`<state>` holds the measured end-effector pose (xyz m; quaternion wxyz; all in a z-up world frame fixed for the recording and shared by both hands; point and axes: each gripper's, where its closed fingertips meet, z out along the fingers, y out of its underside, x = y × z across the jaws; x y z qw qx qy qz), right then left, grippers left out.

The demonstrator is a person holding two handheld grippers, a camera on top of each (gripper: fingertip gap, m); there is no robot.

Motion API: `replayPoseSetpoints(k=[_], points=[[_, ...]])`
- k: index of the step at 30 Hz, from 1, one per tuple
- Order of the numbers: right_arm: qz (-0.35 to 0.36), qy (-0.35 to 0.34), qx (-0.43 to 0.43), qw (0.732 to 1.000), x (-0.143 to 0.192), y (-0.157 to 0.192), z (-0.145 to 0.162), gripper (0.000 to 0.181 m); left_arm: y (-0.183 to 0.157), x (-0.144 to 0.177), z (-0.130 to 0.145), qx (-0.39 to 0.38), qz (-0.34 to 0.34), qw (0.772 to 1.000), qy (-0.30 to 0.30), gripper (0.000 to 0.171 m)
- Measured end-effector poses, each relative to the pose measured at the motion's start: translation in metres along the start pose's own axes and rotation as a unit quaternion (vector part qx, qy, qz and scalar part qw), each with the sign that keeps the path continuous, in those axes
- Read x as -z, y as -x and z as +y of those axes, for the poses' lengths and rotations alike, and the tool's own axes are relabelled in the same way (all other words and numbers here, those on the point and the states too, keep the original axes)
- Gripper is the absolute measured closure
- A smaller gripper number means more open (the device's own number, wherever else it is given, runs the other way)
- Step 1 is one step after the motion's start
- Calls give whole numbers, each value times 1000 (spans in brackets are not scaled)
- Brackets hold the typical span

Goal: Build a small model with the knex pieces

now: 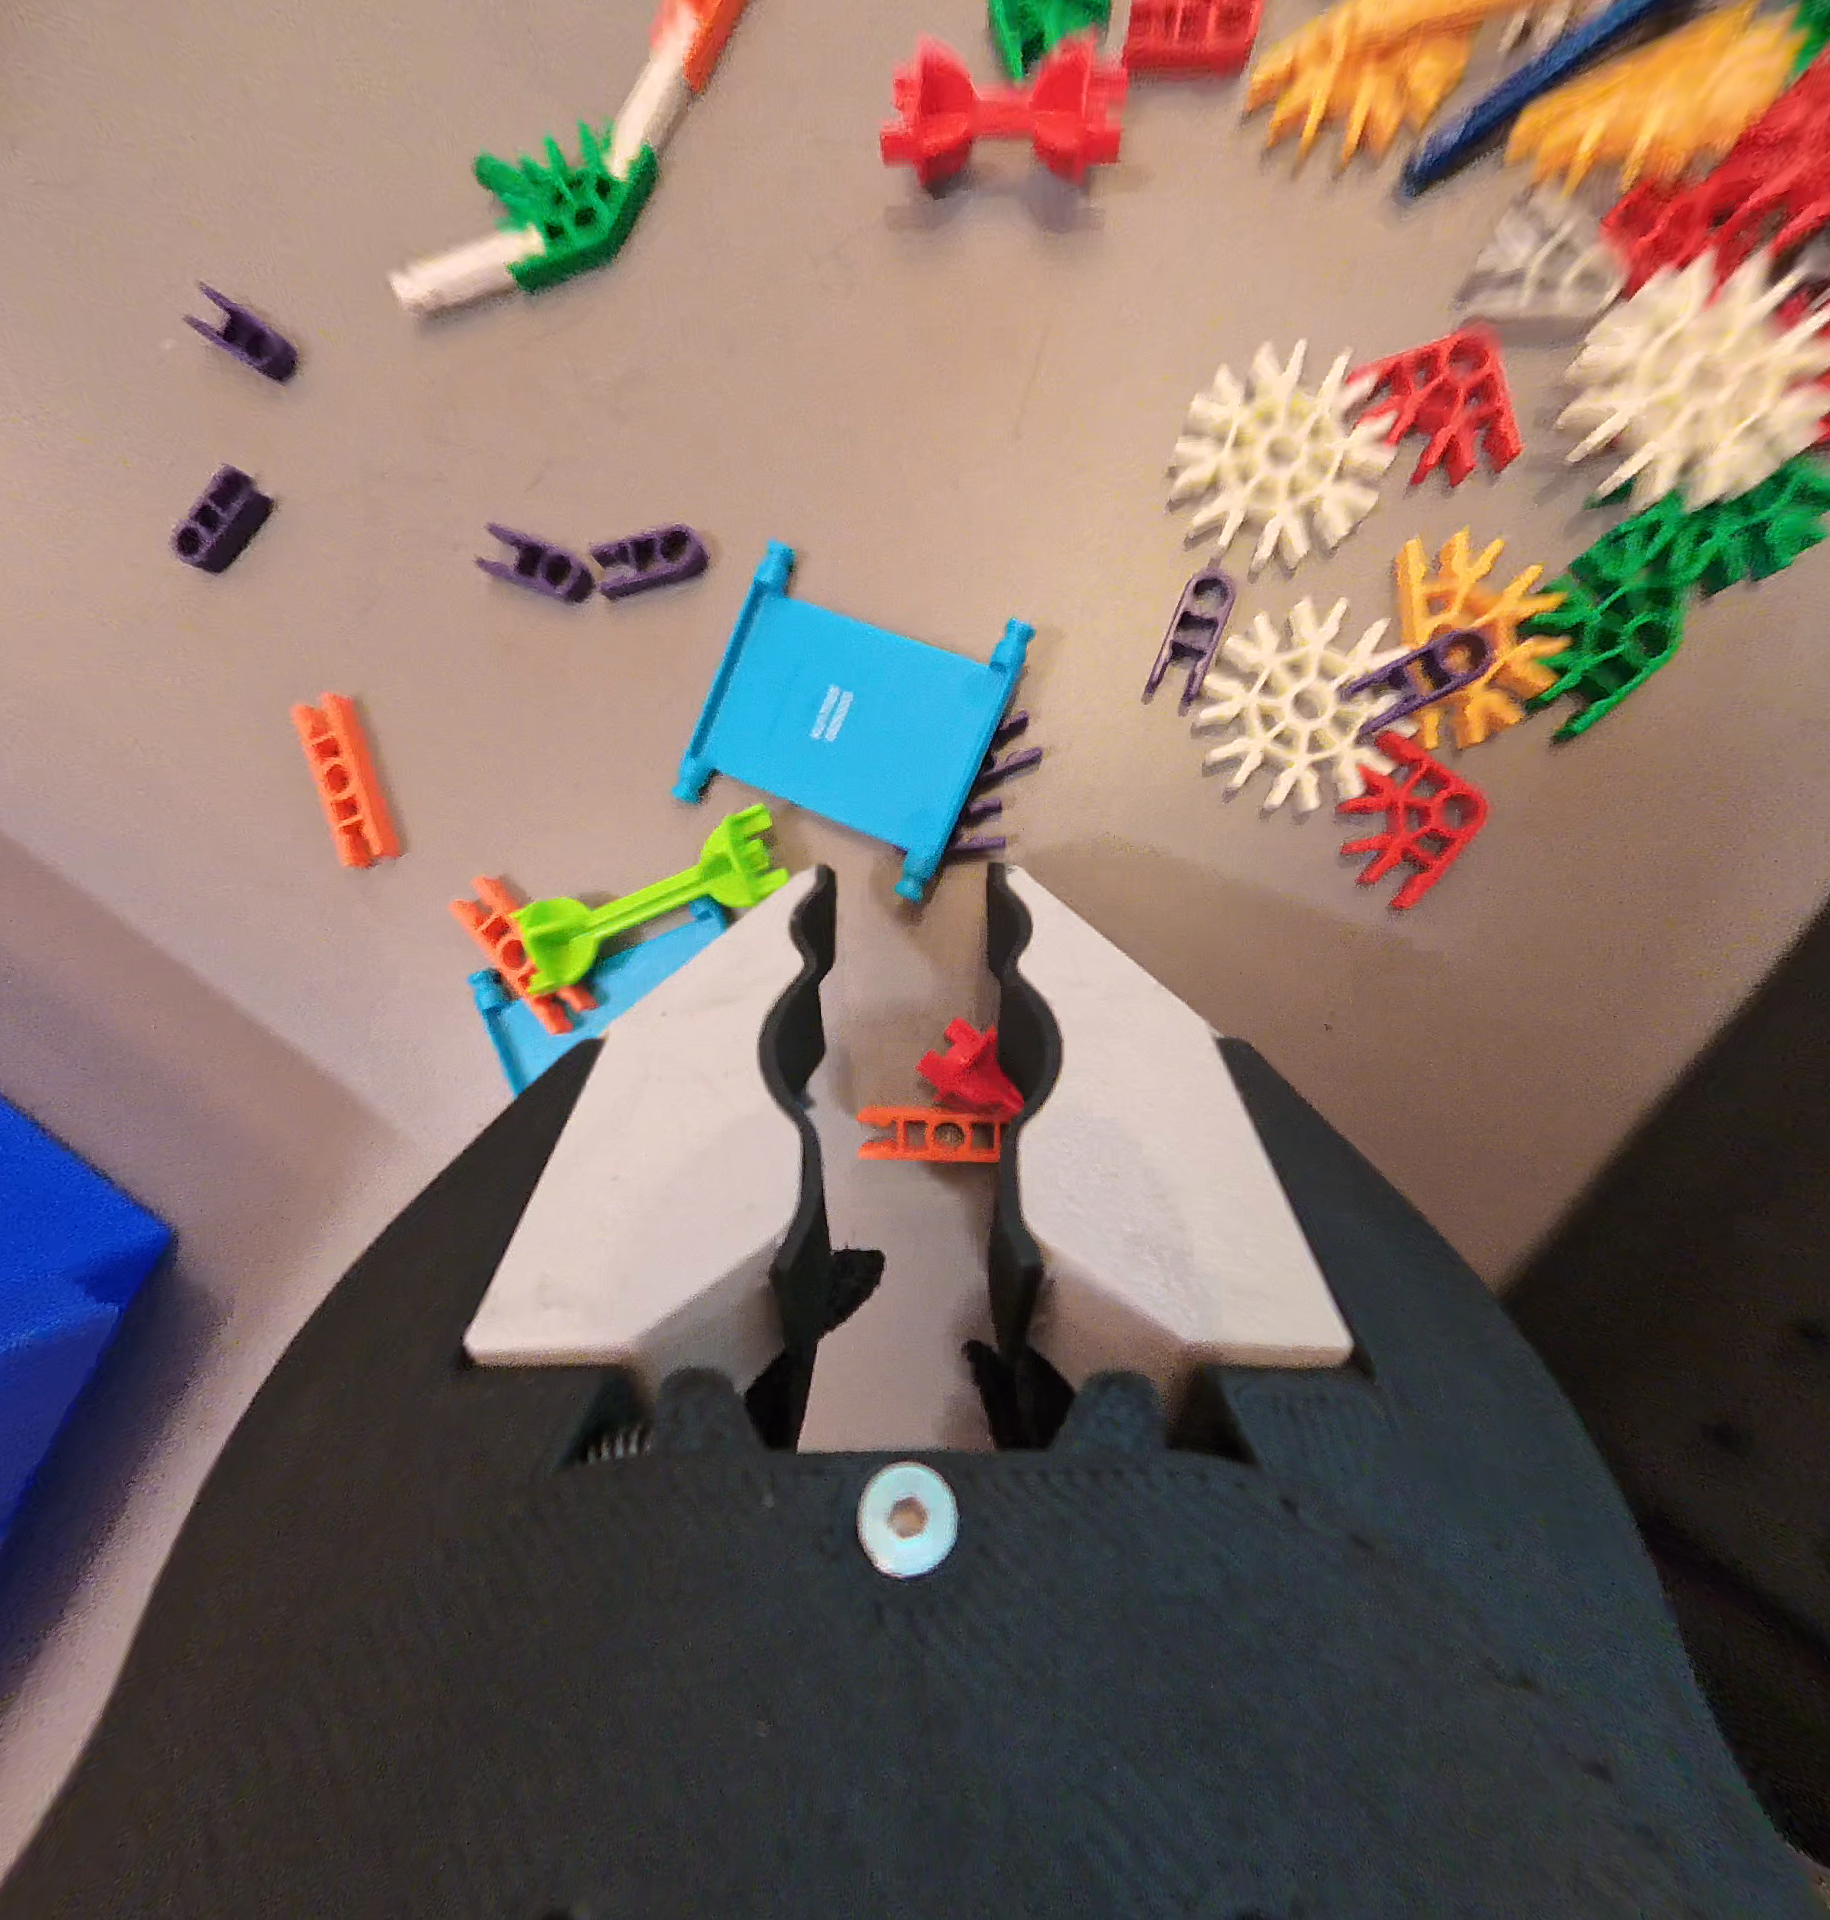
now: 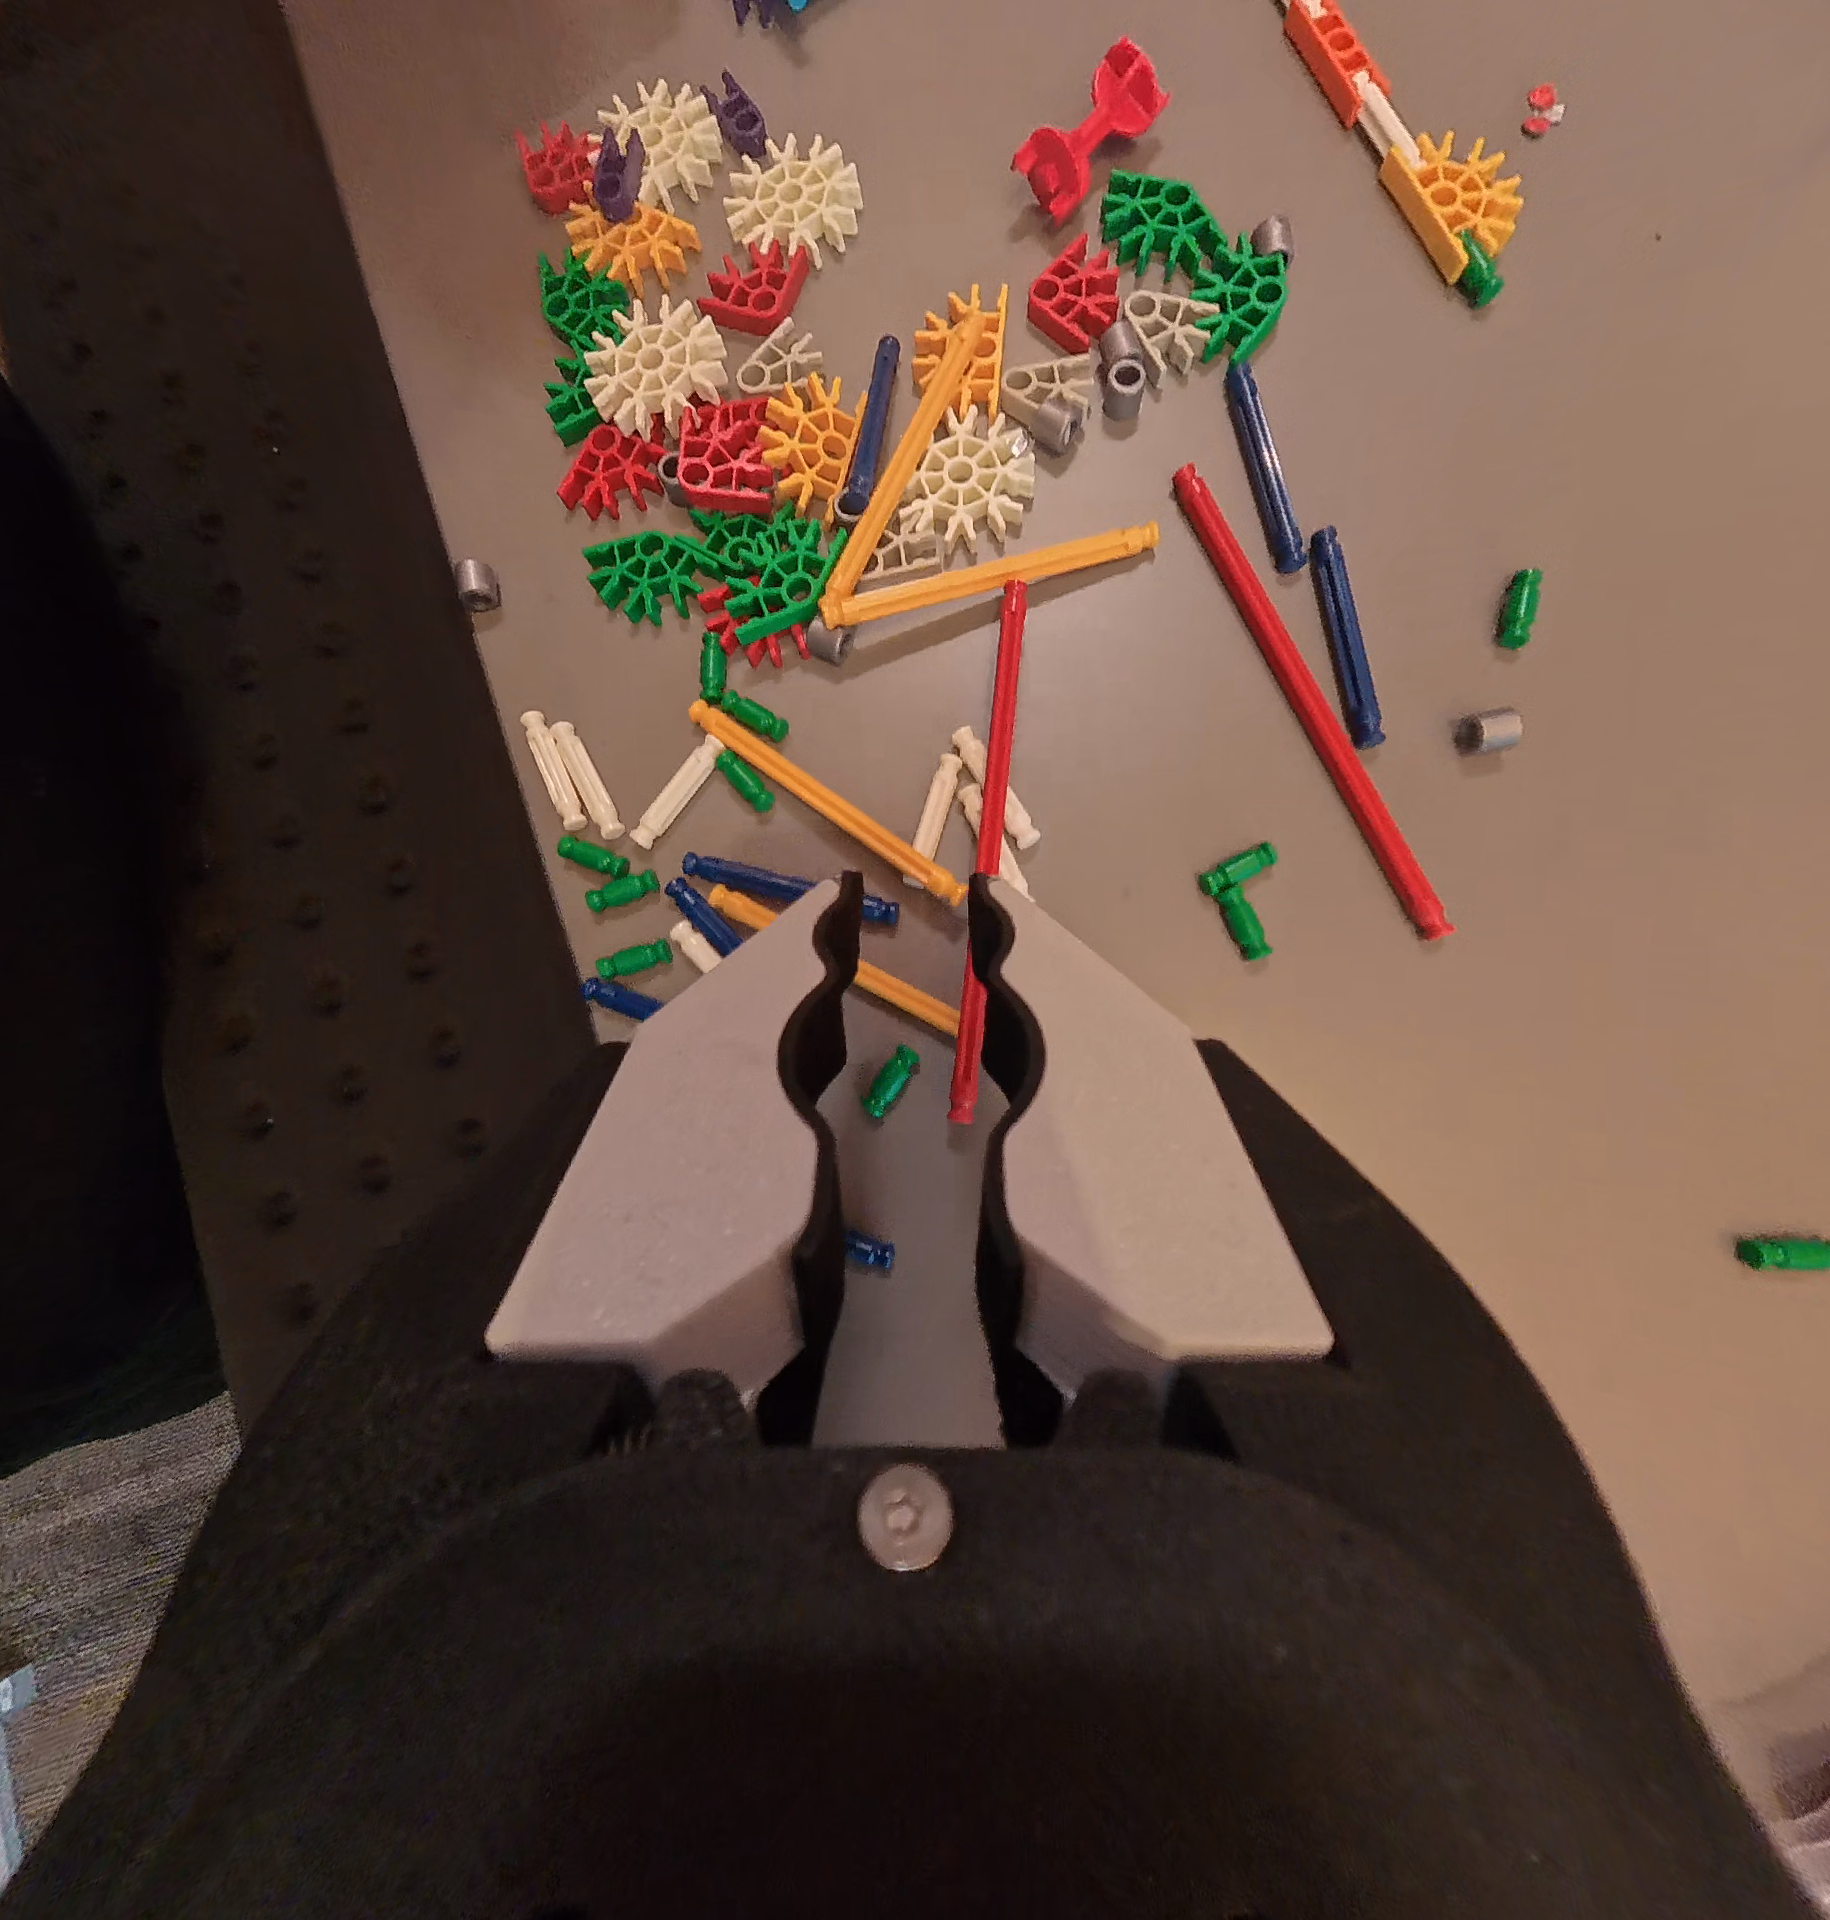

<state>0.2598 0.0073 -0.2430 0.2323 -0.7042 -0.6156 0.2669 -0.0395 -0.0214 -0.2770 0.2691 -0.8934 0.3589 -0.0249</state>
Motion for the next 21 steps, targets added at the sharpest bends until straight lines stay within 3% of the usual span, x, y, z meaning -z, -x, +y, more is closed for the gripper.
replayPoseSetpoints(k=[1, 2, 4, 8, 13, 17, 21], points=[[1, -2, 4, 1000, -1, 0, -3, 163, 1, -6, 6, -14, -8, 1000, 20, 149], [4, -3, 7, 1000, -3, 0, -7, 163, 1, -7, 3, -16, -12, 1000, 6, 160], [2, -9, 14, 1000, -10, 2, -20, 163, 4, -6, 1, 3, -12, 1000, -4, 166], [-18, -35, 52, 998, -44, 17, -73, 166, 1, -6, 7, -5, -9, 1000, 5, 168], [-52, -31, 116, 991, -111, 37, -139, 175, -1, -1, 9, -1, -13, 1000, 4, 163], [-113, 4, 151, 982, -151, 49, -150, 175, -1, 6, 10, 1, -19, 1000, -4, 160], [-136, 33, 176, 974, -170, 50, -147, 174, -2, 12, 12, 14, -21, 999, -20, 158]])
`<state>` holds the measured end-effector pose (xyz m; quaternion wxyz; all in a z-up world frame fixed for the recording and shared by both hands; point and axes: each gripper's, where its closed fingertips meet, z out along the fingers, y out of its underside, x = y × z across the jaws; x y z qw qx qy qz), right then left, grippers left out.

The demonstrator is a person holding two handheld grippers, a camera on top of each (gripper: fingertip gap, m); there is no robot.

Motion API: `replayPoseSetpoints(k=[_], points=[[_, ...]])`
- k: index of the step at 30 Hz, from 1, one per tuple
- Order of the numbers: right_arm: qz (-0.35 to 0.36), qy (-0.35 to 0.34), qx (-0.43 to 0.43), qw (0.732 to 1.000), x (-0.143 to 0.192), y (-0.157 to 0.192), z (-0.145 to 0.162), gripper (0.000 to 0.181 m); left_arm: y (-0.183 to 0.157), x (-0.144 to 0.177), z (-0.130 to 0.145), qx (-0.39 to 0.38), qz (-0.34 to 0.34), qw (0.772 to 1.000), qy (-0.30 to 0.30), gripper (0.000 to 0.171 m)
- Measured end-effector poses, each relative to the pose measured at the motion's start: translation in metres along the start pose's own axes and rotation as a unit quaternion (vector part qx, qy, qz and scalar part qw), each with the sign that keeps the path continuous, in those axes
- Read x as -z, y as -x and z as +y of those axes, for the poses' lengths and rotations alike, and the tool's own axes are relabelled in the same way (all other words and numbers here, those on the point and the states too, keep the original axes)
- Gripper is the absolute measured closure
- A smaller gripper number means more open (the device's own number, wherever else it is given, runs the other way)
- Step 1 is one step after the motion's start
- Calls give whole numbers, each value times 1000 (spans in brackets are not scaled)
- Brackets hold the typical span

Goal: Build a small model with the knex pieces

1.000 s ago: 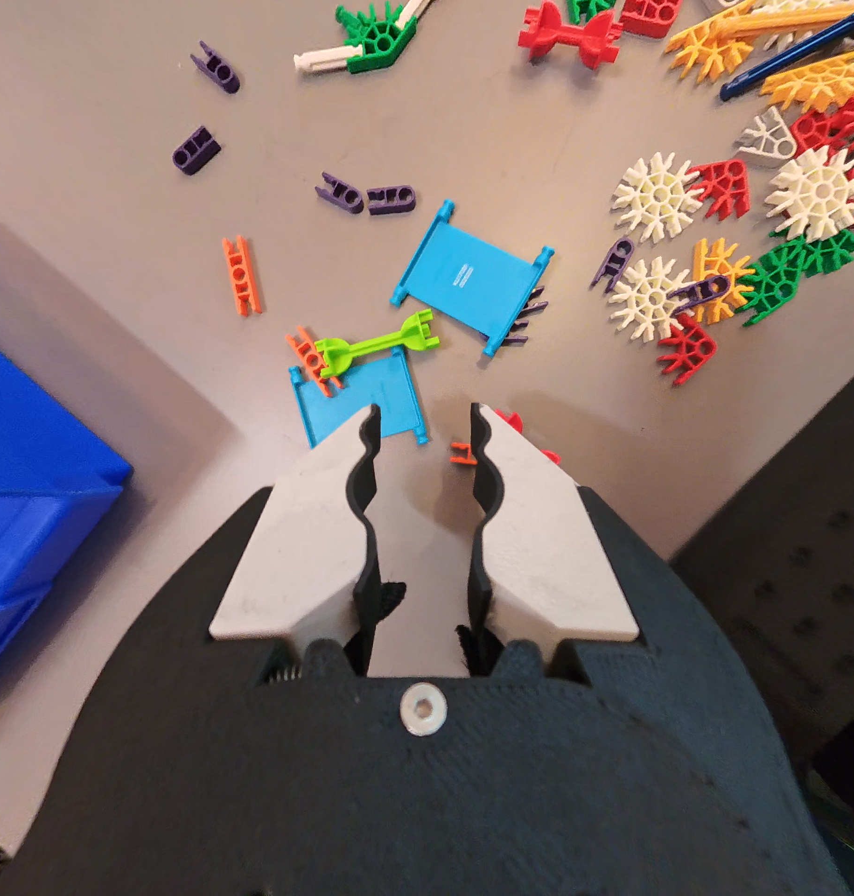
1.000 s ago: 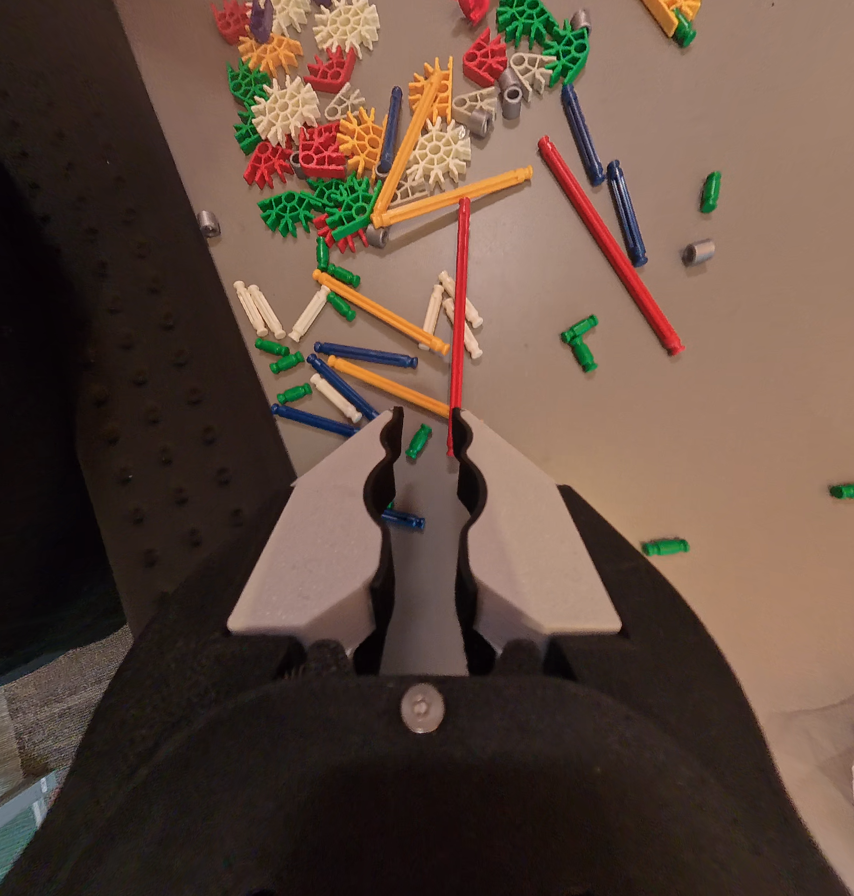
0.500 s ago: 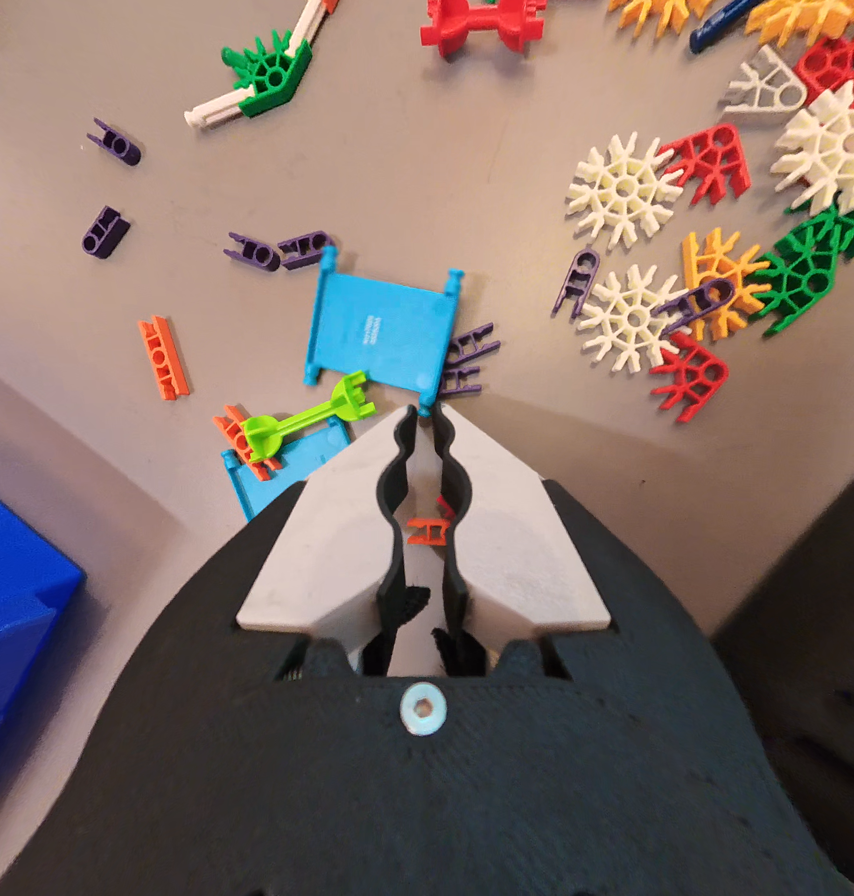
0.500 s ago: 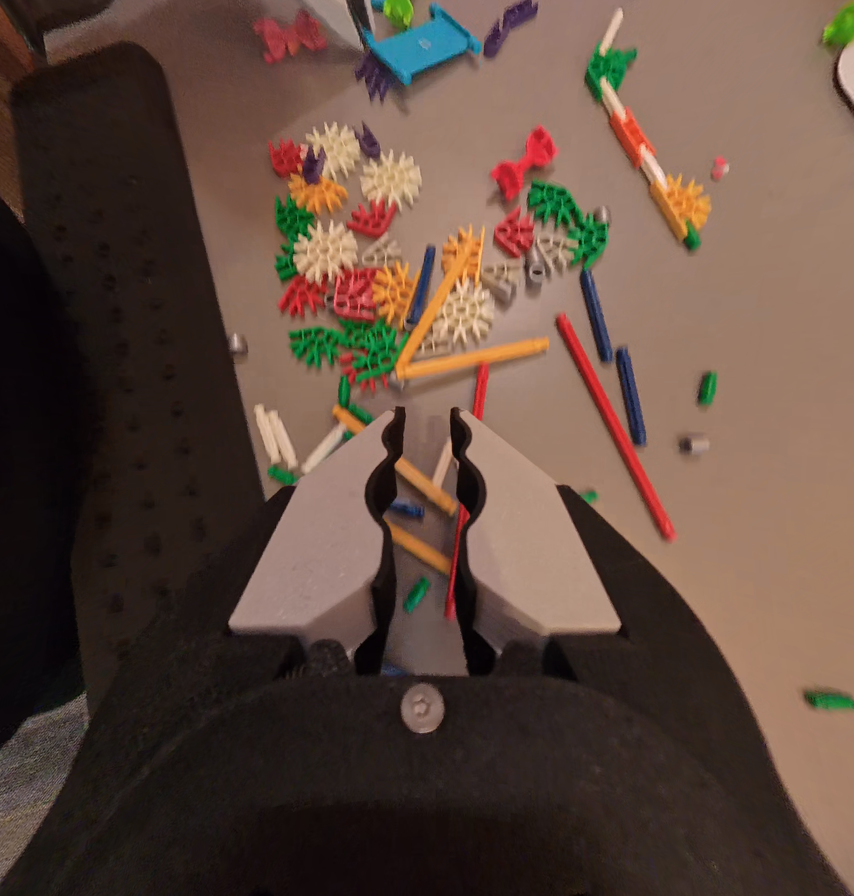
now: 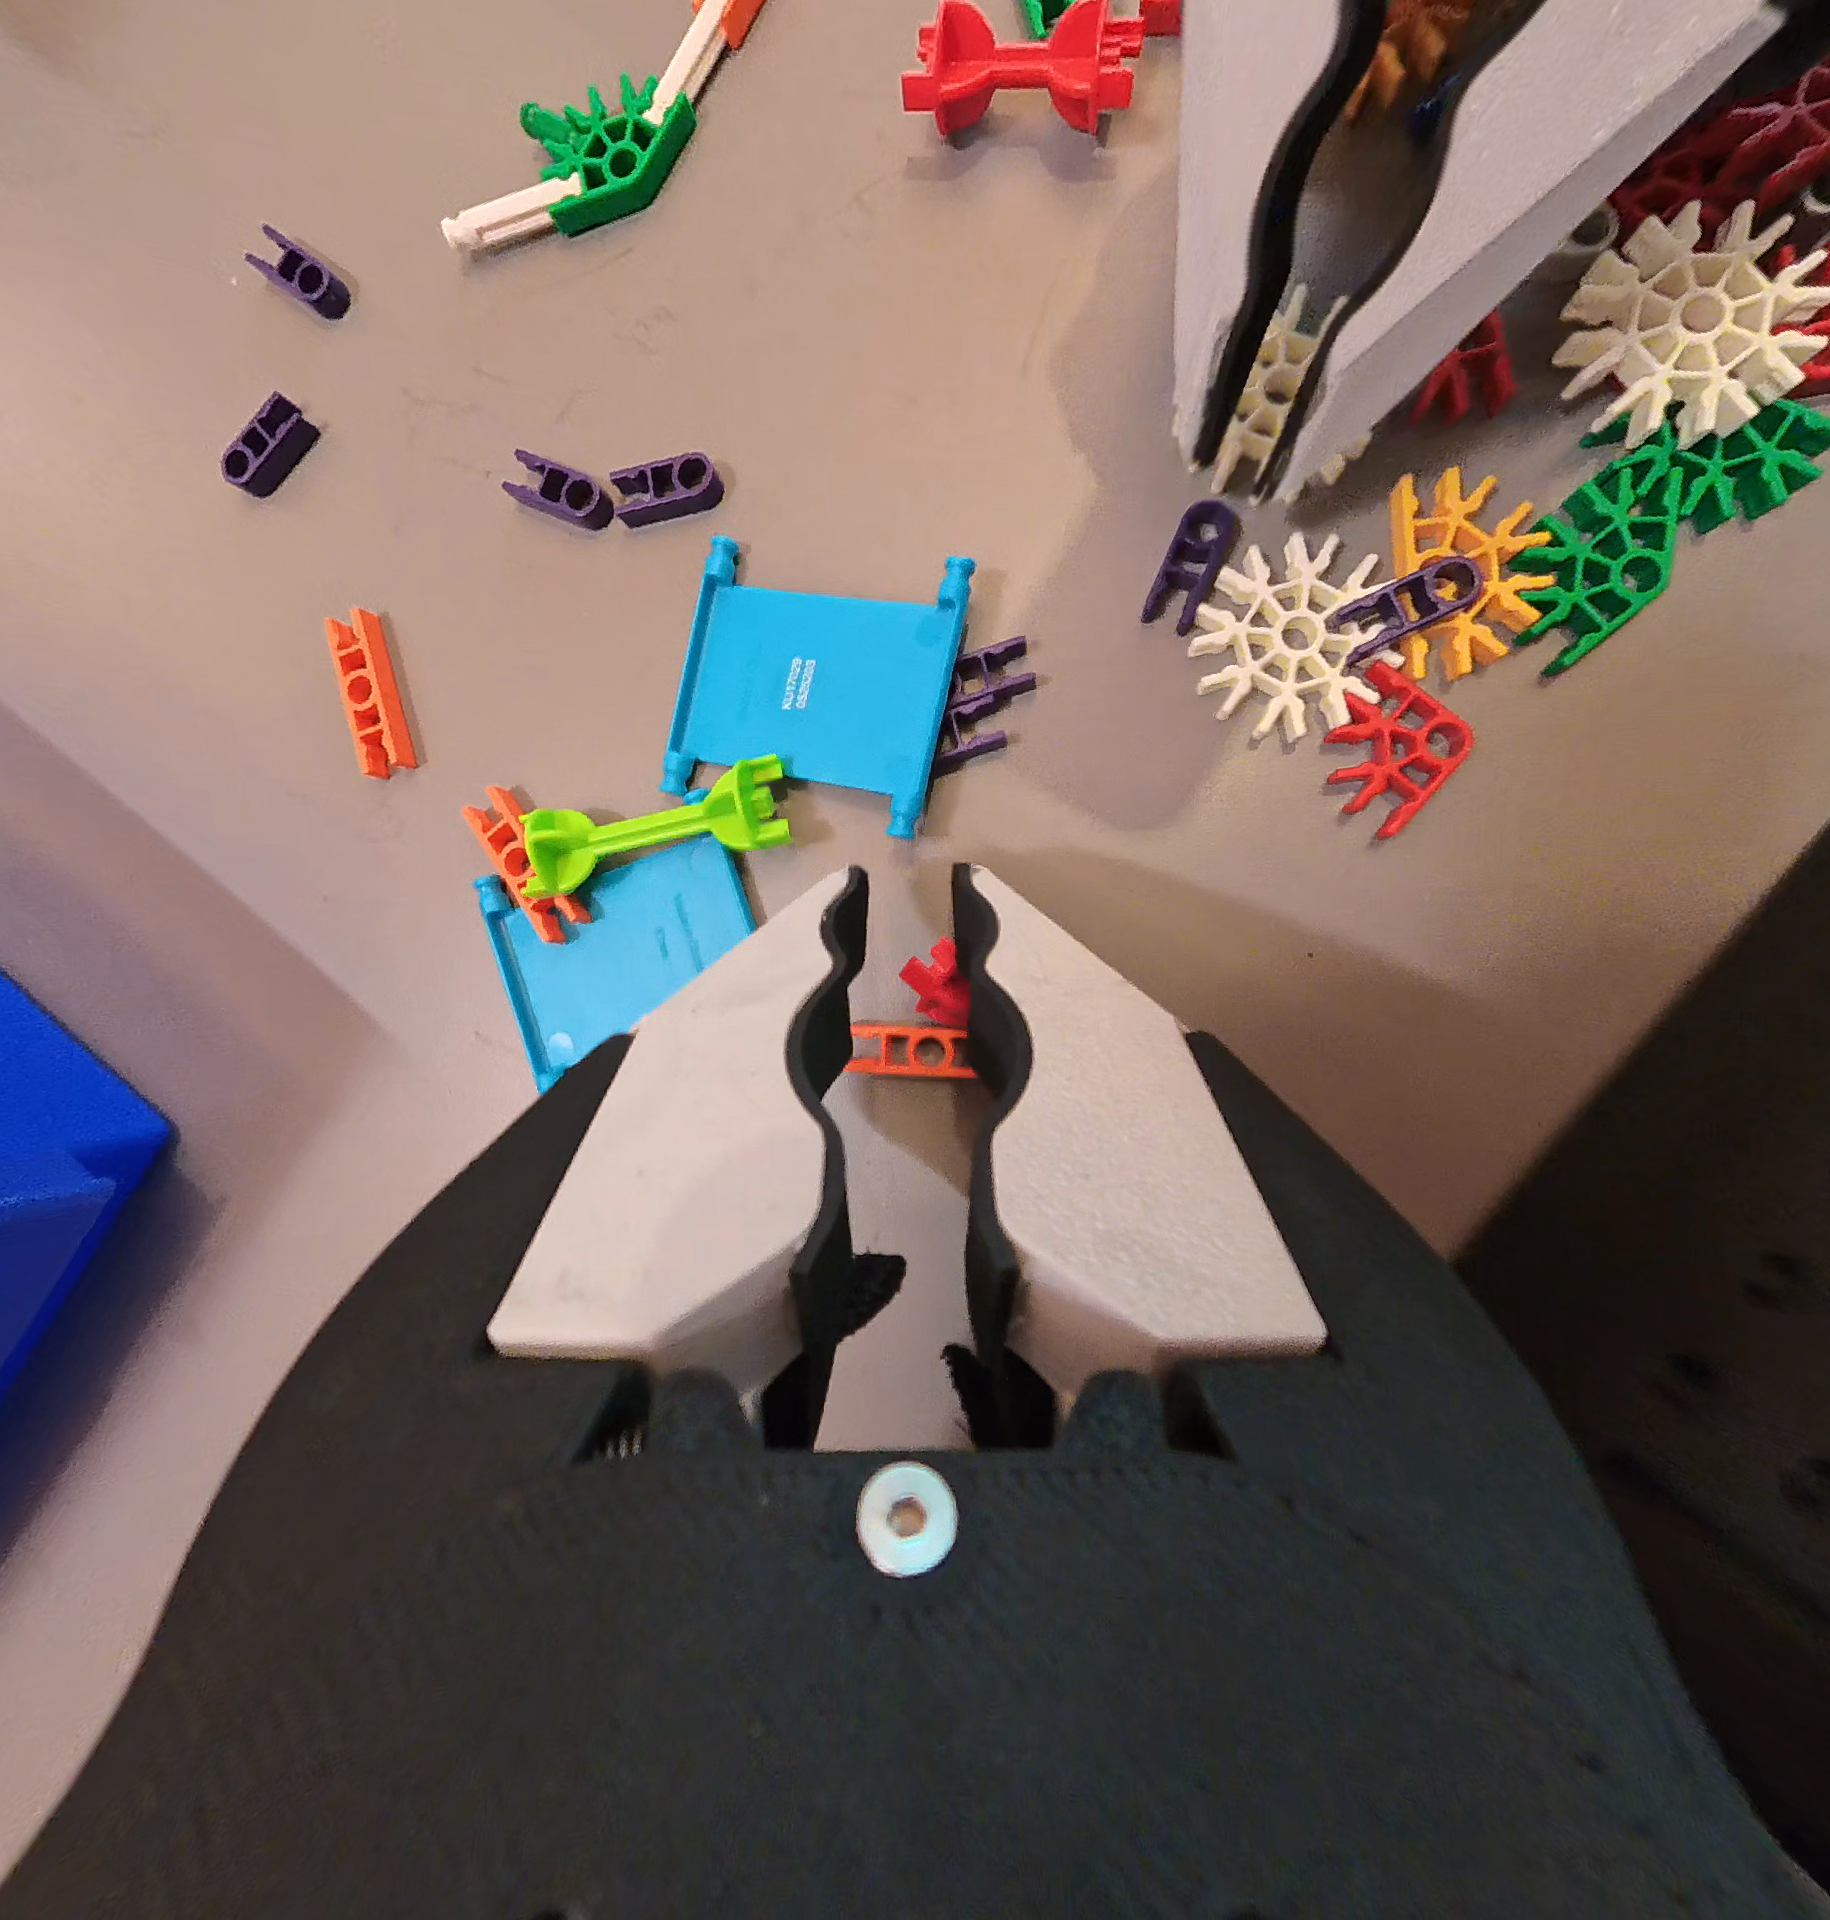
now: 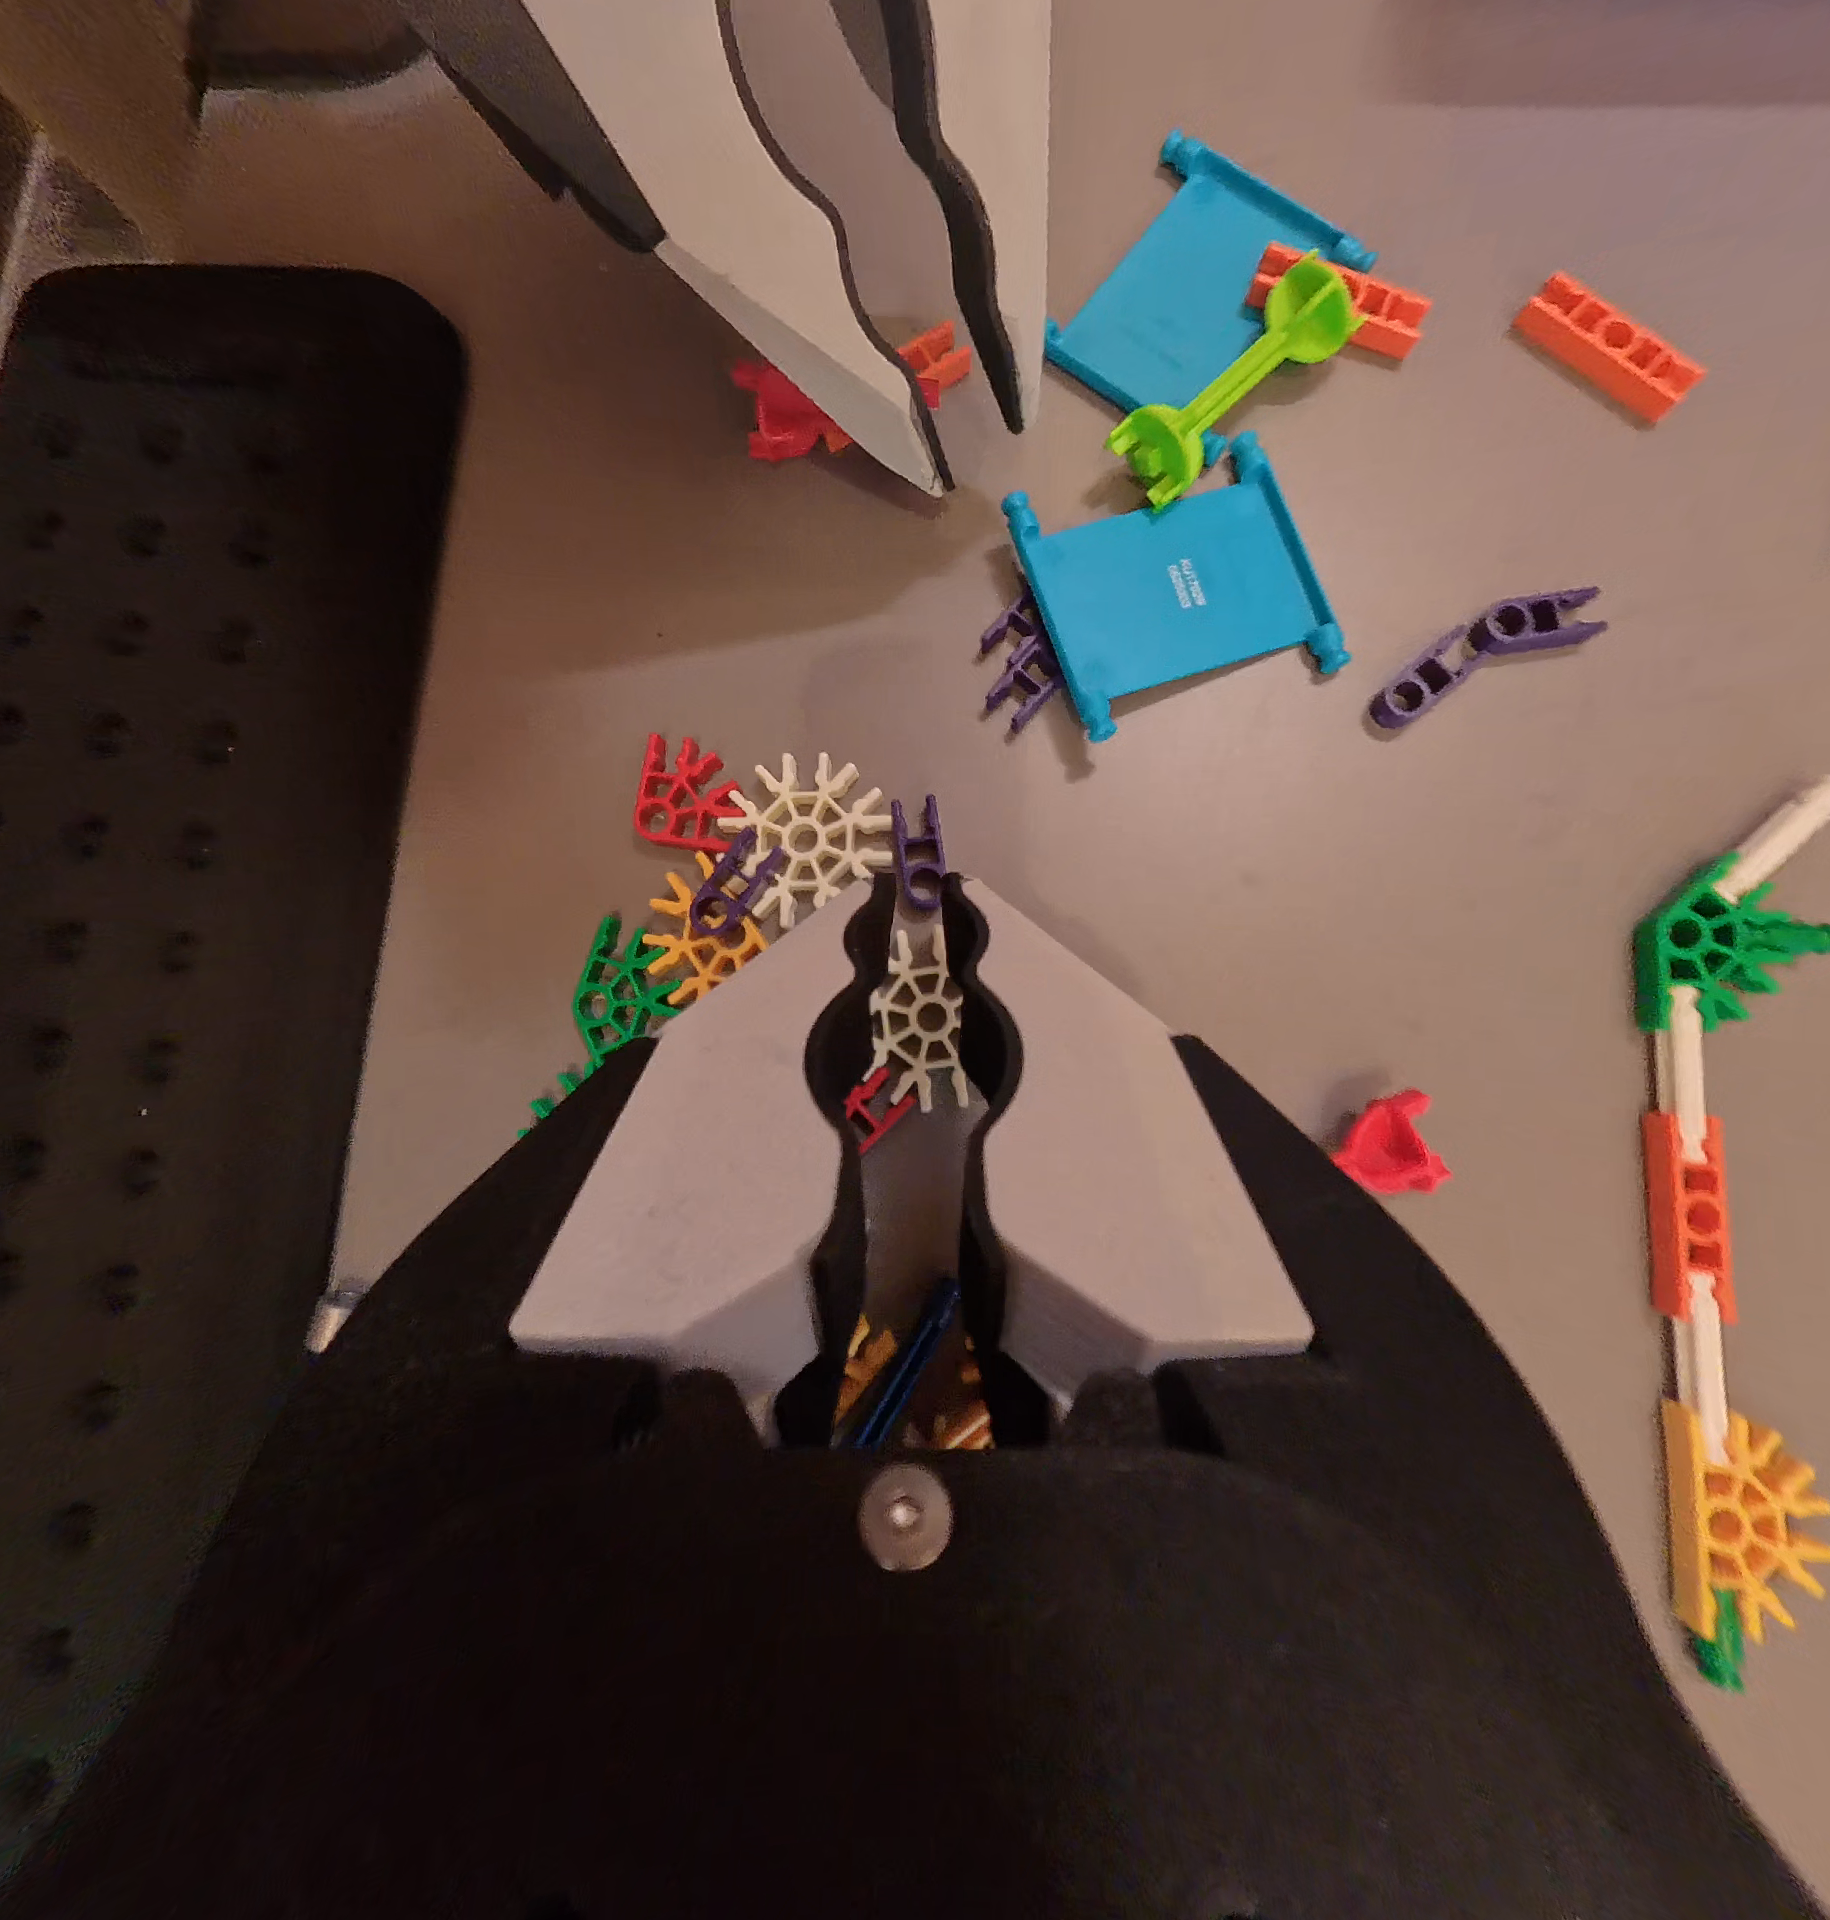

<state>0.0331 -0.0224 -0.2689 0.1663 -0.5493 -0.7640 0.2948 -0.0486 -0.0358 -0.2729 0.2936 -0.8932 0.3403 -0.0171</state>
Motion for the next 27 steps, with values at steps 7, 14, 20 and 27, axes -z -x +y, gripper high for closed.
replayPoseSetpoints(k=[7, 14, 20, 27], points=[[-21, 37, 14, 999, -17, -2, 6, 174, 2, 5, 0, 10, 6, 1000, -18, 156], [-17, 23, 2, 1000, -11, -2, 5, 175, 7, 9, -16, 4, 13, 999, -37, 155], [14, -26, -25, 999, 37, -12, 7, 175, 14, 7, -45, -8, 19, 998, -62, 154], [93, -34, -68, 993, 110, -52, 51, 175, 14, -8, -95, -27, 31, 994, -97, 154]])
